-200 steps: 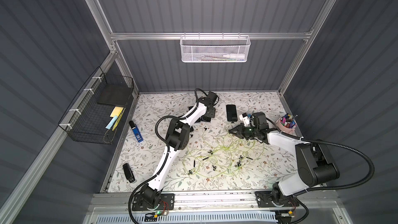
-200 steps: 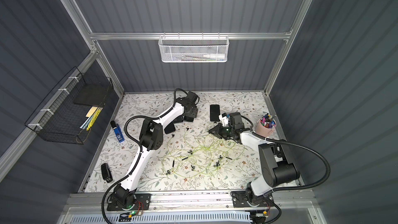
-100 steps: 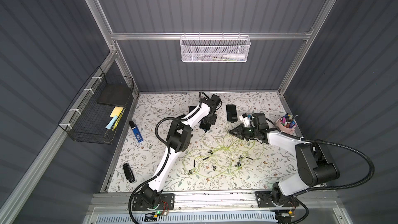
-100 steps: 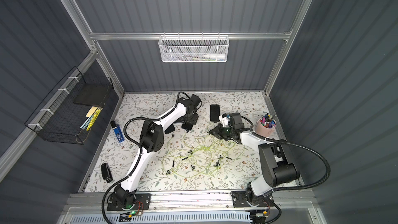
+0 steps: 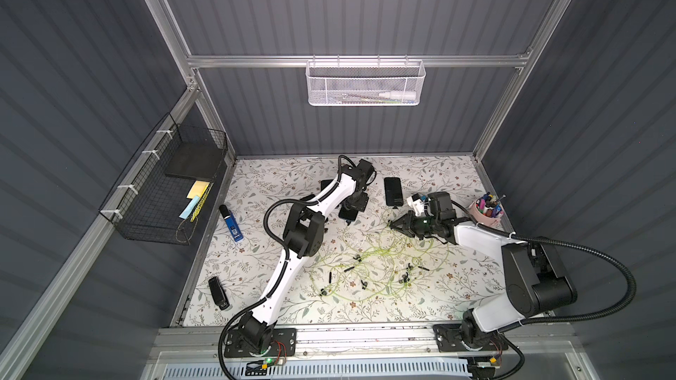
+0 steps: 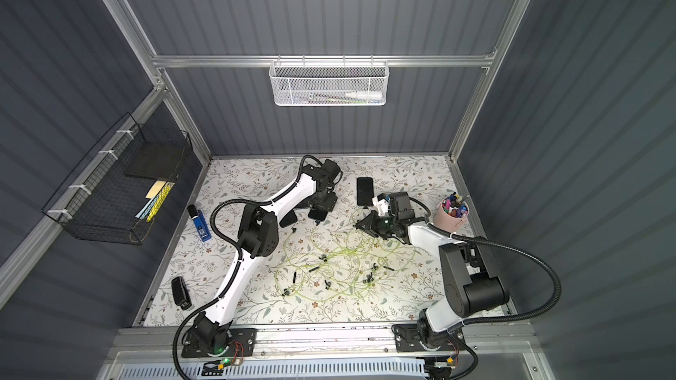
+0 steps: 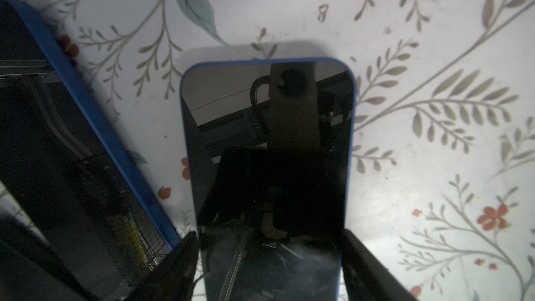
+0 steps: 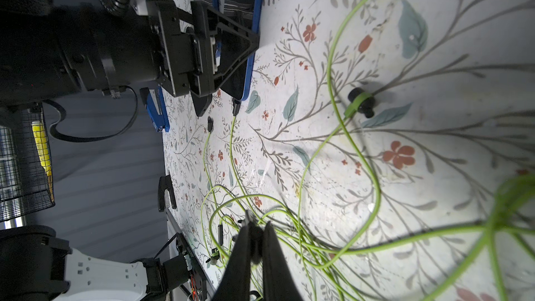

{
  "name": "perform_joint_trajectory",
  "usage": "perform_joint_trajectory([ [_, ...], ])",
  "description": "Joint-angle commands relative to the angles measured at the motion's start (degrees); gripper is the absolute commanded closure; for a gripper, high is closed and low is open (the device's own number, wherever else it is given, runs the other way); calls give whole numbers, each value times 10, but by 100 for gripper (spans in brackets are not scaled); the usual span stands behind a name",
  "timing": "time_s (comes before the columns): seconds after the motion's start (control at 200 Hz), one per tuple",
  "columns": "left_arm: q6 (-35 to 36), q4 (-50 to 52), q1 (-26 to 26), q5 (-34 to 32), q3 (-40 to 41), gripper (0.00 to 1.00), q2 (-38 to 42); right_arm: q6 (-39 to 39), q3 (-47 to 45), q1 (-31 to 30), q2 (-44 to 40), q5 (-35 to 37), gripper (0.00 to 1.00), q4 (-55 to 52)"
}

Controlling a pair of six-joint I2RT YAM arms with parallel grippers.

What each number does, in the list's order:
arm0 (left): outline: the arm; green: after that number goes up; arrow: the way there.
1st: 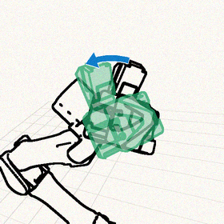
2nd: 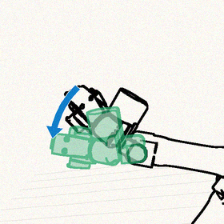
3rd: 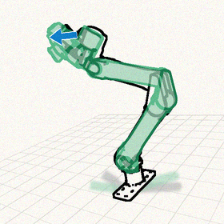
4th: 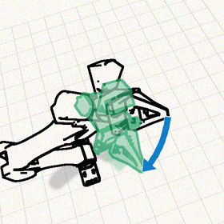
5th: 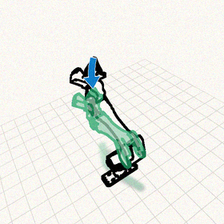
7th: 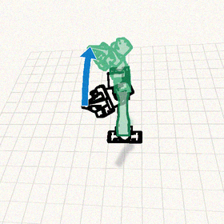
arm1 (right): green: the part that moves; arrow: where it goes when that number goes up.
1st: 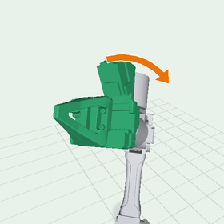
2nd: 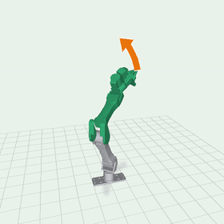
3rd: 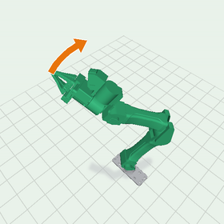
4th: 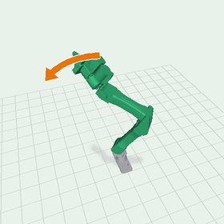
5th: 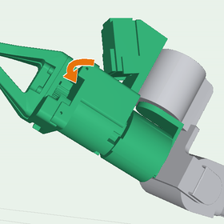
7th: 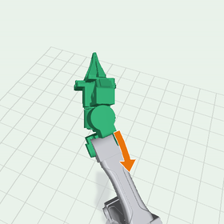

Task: Plug wired earphones into phones
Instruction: Pick up the phone at the center of the board.

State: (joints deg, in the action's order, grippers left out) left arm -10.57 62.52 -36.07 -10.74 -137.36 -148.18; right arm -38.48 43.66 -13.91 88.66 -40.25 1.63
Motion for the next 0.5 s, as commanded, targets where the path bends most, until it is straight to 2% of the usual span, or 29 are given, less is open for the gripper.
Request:
perform_joint_trajectory([
  [0.0, 26, 61, -3, 6, 32, 23, -58, 9, 10, 0, -6, 5, 90, -12],
  [0.25, 33, 76, -3, -3, 34, 19, -71, 12, 13, 0, -9, 8, 90, -18],
  [0.495, 21, 47, -1, 49, 65, 19, -63, 11, 9, 0, -21, 20, 90, -26],
])
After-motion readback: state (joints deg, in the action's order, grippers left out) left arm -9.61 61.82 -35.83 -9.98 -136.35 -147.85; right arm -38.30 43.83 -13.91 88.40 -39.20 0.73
